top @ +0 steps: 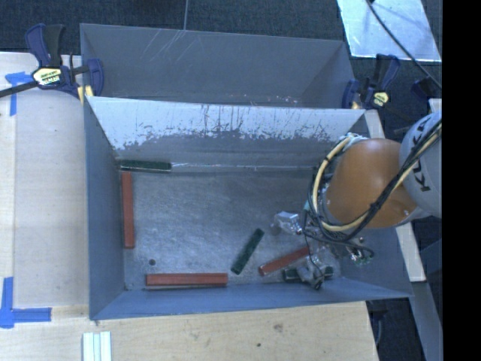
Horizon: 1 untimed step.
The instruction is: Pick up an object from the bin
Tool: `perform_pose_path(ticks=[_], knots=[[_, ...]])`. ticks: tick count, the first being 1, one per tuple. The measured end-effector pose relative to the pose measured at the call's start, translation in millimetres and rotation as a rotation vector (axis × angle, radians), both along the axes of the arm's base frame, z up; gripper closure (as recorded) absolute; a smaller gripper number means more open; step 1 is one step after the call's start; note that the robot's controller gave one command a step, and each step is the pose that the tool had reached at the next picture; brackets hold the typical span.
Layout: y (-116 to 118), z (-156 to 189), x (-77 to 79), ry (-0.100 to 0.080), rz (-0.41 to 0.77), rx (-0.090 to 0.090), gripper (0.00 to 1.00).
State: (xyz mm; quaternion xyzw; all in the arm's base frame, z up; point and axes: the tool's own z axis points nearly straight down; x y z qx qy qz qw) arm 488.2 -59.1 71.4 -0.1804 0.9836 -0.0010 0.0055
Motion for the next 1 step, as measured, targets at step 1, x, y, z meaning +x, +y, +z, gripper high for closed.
perform_pose_path(ticks=[1], knots=[[-0.8,1.0,-2.2,0.010,0.001,-0.002,1.00]])
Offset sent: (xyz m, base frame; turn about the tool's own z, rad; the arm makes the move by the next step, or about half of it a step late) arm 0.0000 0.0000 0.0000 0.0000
